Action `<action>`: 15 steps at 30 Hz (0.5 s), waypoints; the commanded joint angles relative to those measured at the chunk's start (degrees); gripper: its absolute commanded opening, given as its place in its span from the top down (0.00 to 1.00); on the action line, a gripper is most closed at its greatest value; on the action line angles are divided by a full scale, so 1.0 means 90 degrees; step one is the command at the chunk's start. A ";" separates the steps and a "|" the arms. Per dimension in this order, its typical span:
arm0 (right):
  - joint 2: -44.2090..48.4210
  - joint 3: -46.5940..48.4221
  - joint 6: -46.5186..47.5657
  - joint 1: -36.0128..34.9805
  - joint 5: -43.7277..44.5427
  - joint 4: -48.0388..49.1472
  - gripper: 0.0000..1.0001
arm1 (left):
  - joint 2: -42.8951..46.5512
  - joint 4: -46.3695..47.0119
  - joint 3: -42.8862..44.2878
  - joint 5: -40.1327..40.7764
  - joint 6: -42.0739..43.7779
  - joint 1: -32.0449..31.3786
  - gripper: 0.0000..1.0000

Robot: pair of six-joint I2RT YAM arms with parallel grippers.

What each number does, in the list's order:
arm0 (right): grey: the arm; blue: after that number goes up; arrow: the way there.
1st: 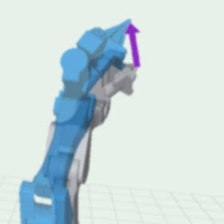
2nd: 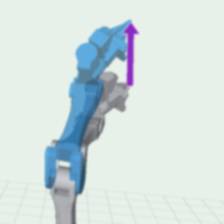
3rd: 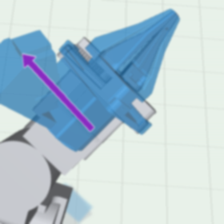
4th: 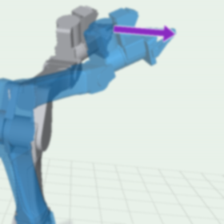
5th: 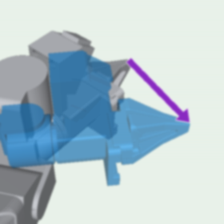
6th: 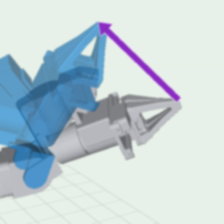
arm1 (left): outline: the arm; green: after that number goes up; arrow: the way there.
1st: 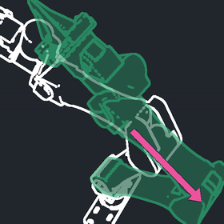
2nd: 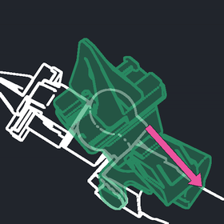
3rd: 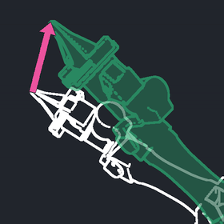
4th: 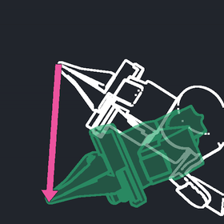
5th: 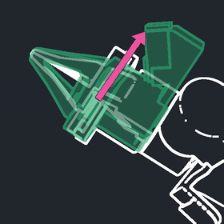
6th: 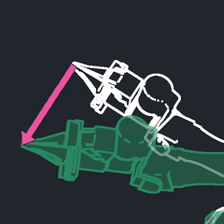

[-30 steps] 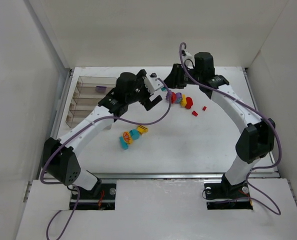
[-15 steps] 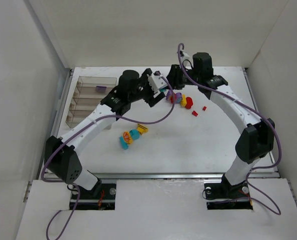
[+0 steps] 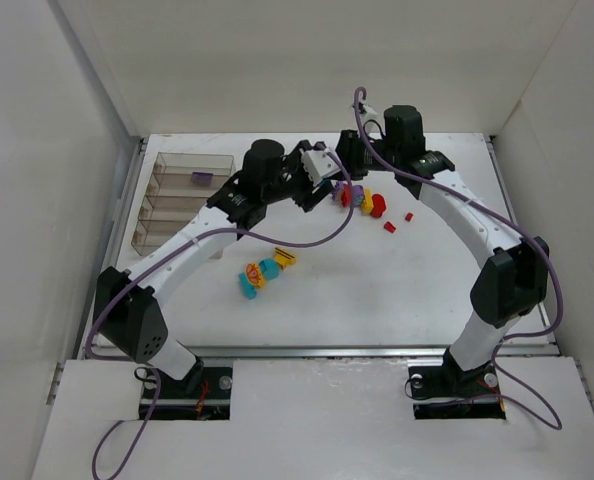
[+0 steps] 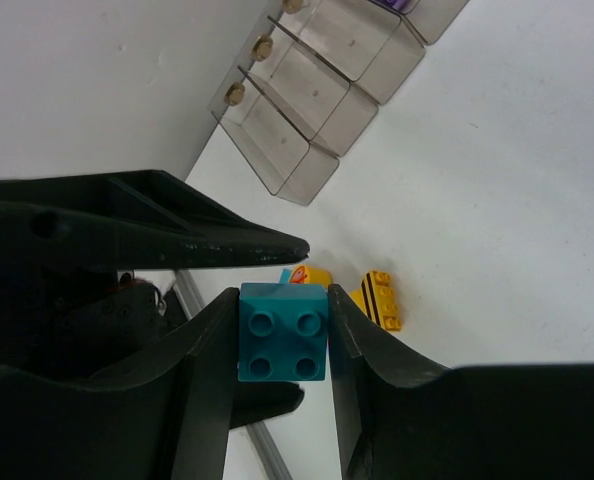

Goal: Sort the legos into containers by color

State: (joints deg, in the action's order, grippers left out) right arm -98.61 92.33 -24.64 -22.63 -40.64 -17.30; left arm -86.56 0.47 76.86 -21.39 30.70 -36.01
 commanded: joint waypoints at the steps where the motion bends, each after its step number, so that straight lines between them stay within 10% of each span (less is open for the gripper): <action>1: 0.0068 0.0092 -0.0065 -0.0063 -0.0142 0.0321 1.00 | 0.0058 0.0124 0.0249 -0.0094 -0.0149 -0.0022 0.46; 8: 0.0068 0.0092 -0.0065 -0.0063 -0.0211 0.0321 0.93 | 0.0058 0.0270 0.0190 0.0149 -0.0334 -0.0022 0.82; 13: 0.0009 0.0092 -0.0065 -0.0063 -0.0211 0.0321 0.53 | 0.0058 0.0270 0.0132 0.0335 -0.0403 -0.0022 1.00; 15: 0.0009 0.0092 -0.0007 -0.0063 -0.0124 0.0224 0.21 | 0.0116 0.0212 0.0074 0.0403 -0.0403 -0.0022 1.00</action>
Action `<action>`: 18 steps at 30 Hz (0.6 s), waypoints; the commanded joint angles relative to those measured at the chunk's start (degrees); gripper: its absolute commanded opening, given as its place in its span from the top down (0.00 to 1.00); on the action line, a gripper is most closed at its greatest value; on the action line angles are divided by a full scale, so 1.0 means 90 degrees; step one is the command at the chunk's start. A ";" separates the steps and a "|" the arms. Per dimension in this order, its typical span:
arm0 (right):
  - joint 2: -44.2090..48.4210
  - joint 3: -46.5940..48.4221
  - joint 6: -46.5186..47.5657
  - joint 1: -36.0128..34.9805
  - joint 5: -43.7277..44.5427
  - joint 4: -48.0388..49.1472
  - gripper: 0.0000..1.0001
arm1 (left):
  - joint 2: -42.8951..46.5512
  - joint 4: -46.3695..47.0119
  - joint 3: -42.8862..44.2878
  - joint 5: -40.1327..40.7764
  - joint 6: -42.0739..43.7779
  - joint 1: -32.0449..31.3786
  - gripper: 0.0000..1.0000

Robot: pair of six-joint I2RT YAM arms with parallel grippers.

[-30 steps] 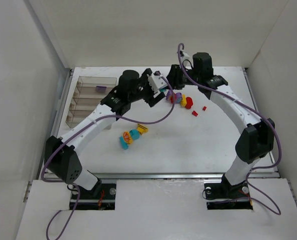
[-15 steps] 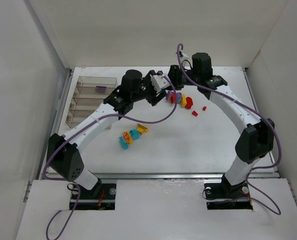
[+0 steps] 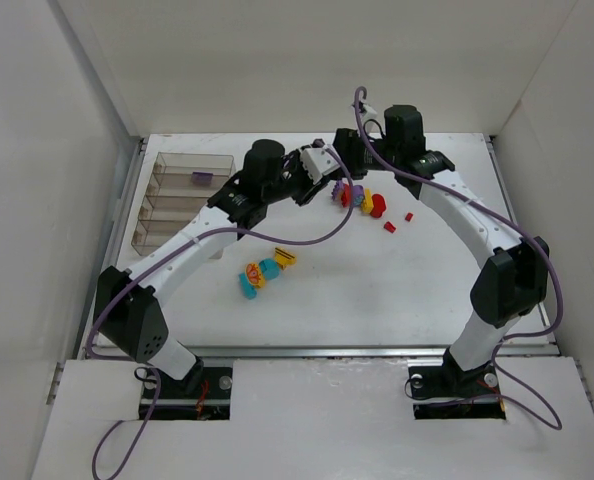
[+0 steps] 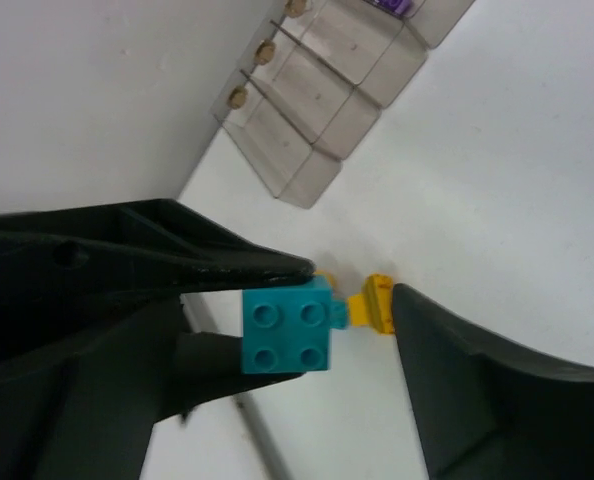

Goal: Sort the legos into containers by color

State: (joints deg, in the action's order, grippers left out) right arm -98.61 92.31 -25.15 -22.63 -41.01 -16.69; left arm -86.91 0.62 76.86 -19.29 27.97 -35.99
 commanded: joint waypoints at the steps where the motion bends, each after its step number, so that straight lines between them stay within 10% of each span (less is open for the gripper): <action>1: 0.0009 0.0095 0.0050 -0.0063 0.0102 0.0097 0.04 | 0.0155 0.0194 0.0073 0.0171 -0.0167 -0.0025 1.00; 10: 0.0341 -0.0101 -0.0067 0.0523 0.1011 -0.0031 0.00 | 0.0399 -0.0312 -0.0610 0.0668 -0.0490 0.0394 1.00; 18: -0.0048 0.0143 -0.0126 0.0894 0.1423 -0.0148 0.00 | 0.0088 -0.0772 -0.0494 0.0932 -0.1554 0.2102 1.00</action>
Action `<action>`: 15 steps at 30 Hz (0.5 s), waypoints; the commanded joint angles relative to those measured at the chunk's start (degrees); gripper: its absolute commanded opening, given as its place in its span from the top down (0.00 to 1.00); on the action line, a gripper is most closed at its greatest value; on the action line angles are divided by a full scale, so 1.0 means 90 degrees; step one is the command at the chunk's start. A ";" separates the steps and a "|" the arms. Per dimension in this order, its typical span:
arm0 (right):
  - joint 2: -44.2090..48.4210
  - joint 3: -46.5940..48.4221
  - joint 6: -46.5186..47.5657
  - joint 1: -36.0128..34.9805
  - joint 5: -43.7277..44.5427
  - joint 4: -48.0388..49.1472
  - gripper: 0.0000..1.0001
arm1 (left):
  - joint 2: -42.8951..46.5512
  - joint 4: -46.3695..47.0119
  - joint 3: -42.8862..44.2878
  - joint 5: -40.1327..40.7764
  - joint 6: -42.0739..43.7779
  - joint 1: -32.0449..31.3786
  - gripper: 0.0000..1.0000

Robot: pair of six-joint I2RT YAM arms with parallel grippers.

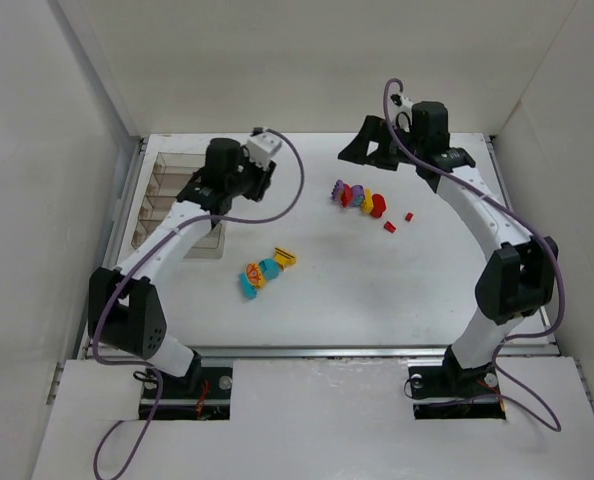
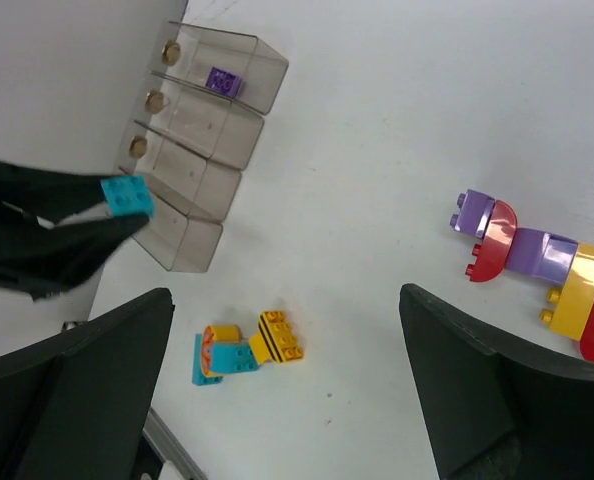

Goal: Sort the legos into containers by color

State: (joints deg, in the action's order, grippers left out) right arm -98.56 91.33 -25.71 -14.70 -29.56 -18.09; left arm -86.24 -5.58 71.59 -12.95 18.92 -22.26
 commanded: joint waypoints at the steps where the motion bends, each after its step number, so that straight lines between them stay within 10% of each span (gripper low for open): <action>1: -0.0151 0.0340 -0.0063 0.0012 0.0082 -0.0070 0.00 | -0.0153 -0.0083 0.0199 0.0228 -0.0549 0.0975 1.00; 15: -0.1304 0.1365 -0.0063 0.0012 -0.0124 -0.0276 0.00 | -0.2194 -0.0445 0.1420 0.0344 -0.0696 0.2766 1.00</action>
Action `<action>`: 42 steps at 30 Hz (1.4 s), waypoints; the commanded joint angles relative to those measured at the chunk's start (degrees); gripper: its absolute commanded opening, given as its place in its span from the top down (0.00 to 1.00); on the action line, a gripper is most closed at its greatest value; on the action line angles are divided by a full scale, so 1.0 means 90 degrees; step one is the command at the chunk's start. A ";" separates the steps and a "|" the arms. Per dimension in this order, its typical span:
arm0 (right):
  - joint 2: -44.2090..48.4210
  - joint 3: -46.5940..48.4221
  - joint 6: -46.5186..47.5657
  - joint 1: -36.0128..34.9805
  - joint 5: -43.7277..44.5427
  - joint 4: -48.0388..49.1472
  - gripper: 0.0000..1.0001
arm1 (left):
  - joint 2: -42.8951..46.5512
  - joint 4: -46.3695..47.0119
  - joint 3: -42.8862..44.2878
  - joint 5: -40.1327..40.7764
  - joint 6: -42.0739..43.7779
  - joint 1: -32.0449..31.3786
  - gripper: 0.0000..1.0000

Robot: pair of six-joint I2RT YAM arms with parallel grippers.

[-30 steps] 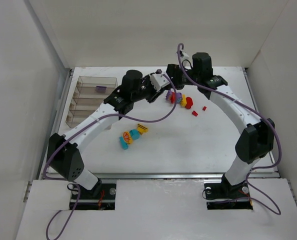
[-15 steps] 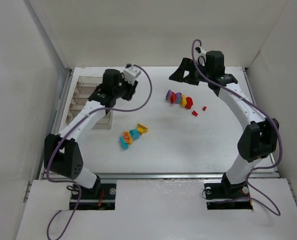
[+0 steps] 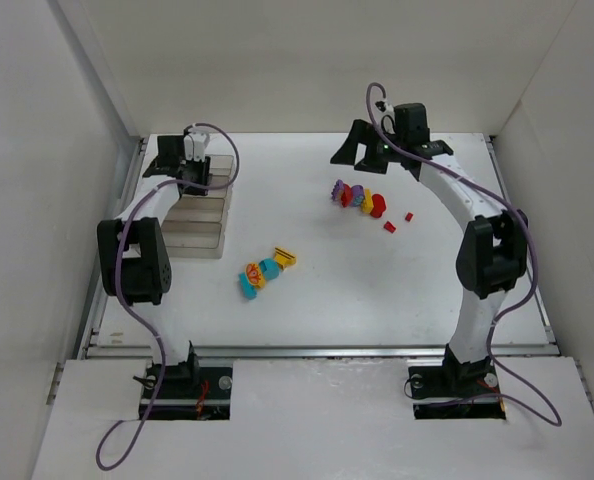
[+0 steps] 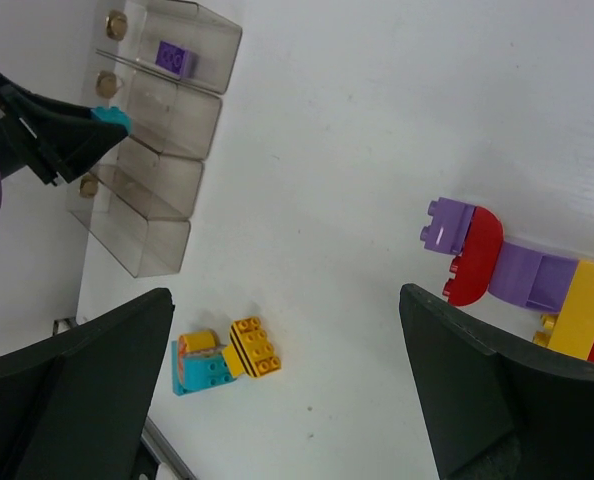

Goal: Sort the legos into containers by color

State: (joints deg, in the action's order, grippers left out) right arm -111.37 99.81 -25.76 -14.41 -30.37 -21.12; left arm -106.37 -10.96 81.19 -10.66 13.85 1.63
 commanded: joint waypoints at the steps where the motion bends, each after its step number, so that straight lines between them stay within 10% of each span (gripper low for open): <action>1: 0.0119 0.0424 -0.0058 -0.0019 -0.0034 0.0062 0.00 | -0.0046 0.0211 0.0354 0.0148 -0.0132 0.0112 1.00; 7: 0.0128 0.0424 -0.0058 -0.0019 0.0093 -0.0055 0.00 | -0.0691 0.0057 0.0950 0.0207 -0.0220 0.0229 0.94; 12: 0.0187 0.0424 -0.0058 -0.0019 0.0152 -0.0055 0.00 | -0.0779 -0.0002 0.1028 0.0080 -0.0162 0.0229 0.48; 25: 0.0715 -0.0103 0.0001 -0.0019 0.0210 0.0111 0.00 | 0.0157 -0.0667 0.1223 -0.0281 -0.0046 0.0007 0.25; 28: 0.0861 -0.0192 0.0176 -0.0078 0.0210 0.0111 0.00 | 0.0771 -0.0891 0.1165 -0.0524 0.0394 -0.0559 0.01; 42: 0.1886 -0.1646 0.0703 -0.0302 0.0327 -0.0230 0.00 | 0.1681 -0.2229 -0.0934 -0.0799 0.2182 -0.3392 0.00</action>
State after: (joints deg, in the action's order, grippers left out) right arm -97.12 86.13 -21.65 -16.40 -28.21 -22.72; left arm -91.81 -26.50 75.59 -17.80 30.20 -27.40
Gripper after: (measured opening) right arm 0.998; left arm 0.993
